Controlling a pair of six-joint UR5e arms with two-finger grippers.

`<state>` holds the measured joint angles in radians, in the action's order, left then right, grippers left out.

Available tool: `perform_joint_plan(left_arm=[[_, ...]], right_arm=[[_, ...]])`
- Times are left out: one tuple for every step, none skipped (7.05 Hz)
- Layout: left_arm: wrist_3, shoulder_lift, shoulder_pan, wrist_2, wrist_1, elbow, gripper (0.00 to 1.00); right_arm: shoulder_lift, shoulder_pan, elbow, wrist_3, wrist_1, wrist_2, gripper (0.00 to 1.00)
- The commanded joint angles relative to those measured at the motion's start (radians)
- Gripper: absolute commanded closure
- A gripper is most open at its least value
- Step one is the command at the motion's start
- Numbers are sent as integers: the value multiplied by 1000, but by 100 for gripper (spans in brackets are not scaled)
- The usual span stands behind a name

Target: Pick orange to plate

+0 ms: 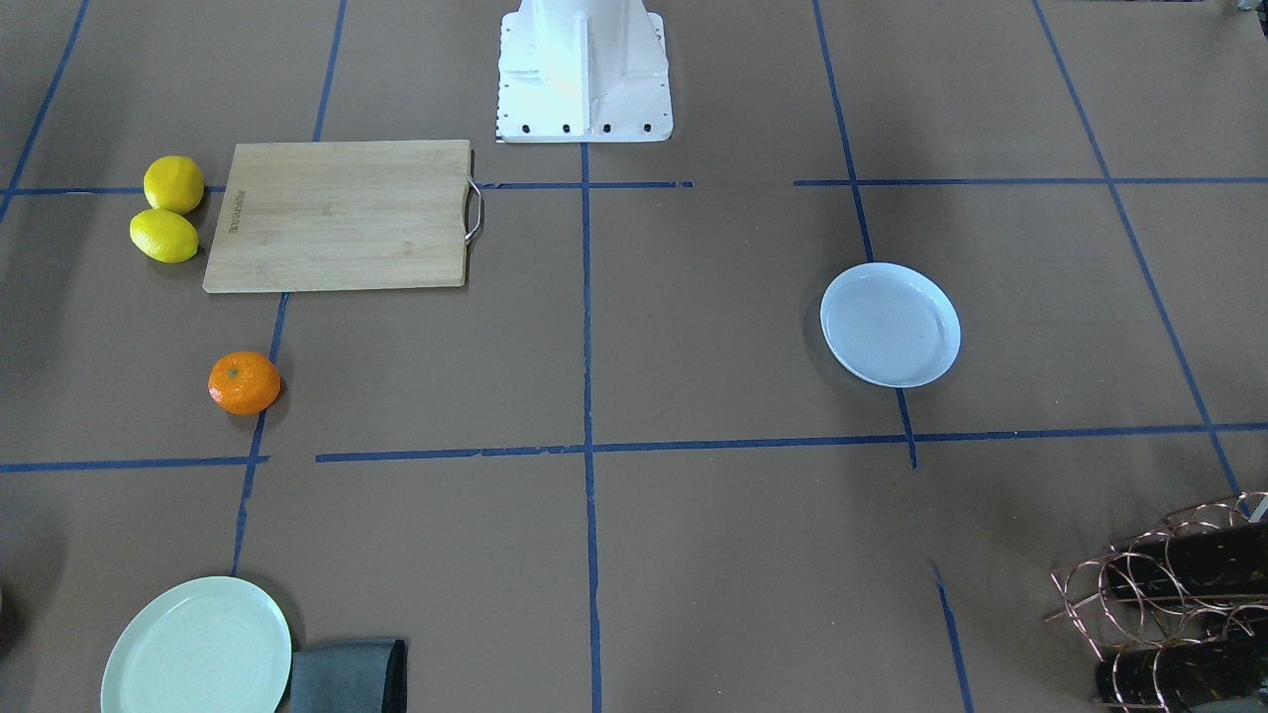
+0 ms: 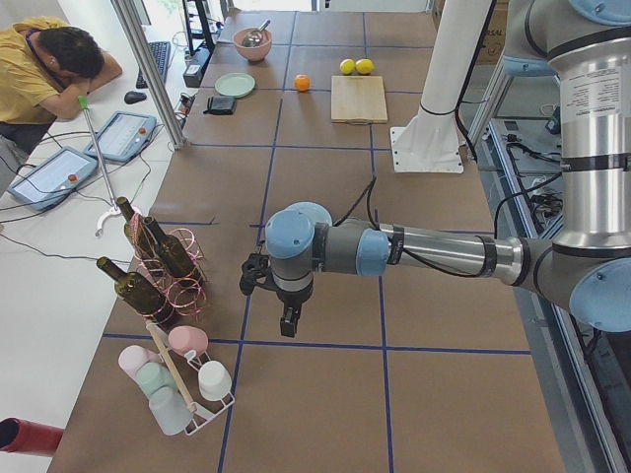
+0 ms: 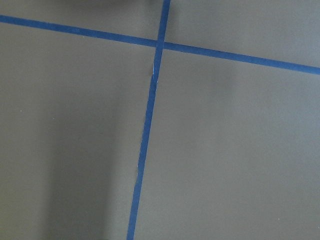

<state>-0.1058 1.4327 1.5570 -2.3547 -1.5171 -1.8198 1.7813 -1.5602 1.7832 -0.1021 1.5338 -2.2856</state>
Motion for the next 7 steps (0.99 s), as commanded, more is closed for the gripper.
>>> perform_joint_plan(left_arm=[[0, 2, -1, 2, 0, -4, 0], [1, 3, -2, 2, 0, 2, 0], [0, 2, 3, 3, 0, -24, 0], [1, 20, -1, 2, -6, -35, 0], [0, 82, 0, 0, -24, -38, 0], [11, 171, -1, -3, -75, -3, 0], [9, 192, 2, -9, -177, -15, 0]], right_arm=[[1, 0, -1, -1, -3, 0, 0], [1, 0, 1, 1, -6, -2, 0], [-3, 0, 16, 1, -9, 6, 0], [-13, 2, 37, -1, -11, 21, 0], [-51, 2, 53, 1, -15, 20, 0], [-95, 2, 56, 18, -12, 0, 0], [-94, 2, 50, 28, -12, -27, 0]])
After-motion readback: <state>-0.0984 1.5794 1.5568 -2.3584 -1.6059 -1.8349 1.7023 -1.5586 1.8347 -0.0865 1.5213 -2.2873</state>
